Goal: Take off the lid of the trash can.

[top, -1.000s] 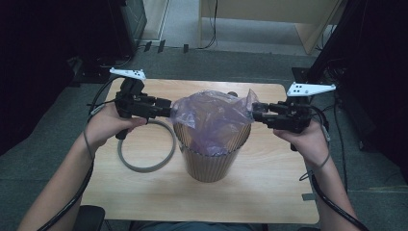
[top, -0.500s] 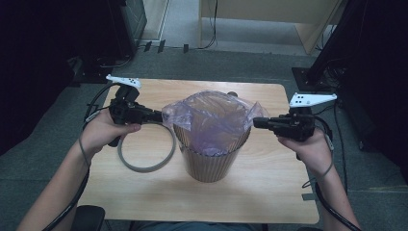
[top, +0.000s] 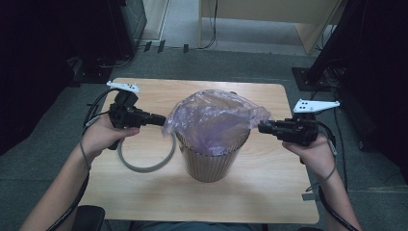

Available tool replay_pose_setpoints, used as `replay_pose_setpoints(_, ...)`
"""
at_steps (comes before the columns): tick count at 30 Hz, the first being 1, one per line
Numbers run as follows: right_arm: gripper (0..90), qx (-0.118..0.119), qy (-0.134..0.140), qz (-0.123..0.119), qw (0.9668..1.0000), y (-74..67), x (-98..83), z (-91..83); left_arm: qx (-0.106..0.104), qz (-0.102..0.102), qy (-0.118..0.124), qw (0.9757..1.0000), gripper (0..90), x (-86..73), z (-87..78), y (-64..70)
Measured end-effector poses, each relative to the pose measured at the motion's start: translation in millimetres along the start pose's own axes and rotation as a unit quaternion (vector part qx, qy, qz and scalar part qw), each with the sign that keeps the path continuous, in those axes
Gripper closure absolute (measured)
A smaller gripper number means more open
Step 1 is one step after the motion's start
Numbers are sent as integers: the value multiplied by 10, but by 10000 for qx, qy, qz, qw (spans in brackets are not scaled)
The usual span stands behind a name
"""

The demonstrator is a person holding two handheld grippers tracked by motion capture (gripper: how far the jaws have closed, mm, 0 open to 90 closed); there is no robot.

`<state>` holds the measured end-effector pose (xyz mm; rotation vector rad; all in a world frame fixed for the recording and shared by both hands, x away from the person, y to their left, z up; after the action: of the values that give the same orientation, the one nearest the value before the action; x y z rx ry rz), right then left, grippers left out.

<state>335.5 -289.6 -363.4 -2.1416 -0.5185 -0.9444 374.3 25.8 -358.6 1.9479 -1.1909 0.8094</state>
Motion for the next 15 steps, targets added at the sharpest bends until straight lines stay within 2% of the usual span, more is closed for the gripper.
replay_pose_setpoints(3, 565, 95, 106, -112, 9998, -58, 51, -49, 34, 67, 178, 9998, 783, 94, -70, 20)
replay_pose_setpoints(6, 448, 118, 196, -215, 9995, -117, 104, -119, 81, 174, 261, 9995, 737, 176, -141, 46)
replay_pose_setpoints(11, 376, 125, 286, -234, 9992, -179, 150, -253, 150, 223, 433, 9987, 665, 293, -242, 62)
replay_pose_setpoints(13, 373, 108, 301, -249, 9992, -195, 174, -312, 164, 237, 517, 9982, 640, 345, -281, 63)
replay_pose_setpoints(15, 411, 119, 379, -244, 9989, -228, 230, -385, 170, 250, 601, 9977, 613, 406, -319, 68)
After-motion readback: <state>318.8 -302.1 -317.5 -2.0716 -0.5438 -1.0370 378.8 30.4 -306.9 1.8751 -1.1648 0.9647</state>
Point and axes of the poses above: each handheld gripper's, and its own axes: z roughly forward along the jaws, x roughly out of its top, y roughly to its right, the point moved 10 cm from there along z, roughly forward along the jaws, and after that the axes turned 14 degrees about z, right-handed, at the moved point
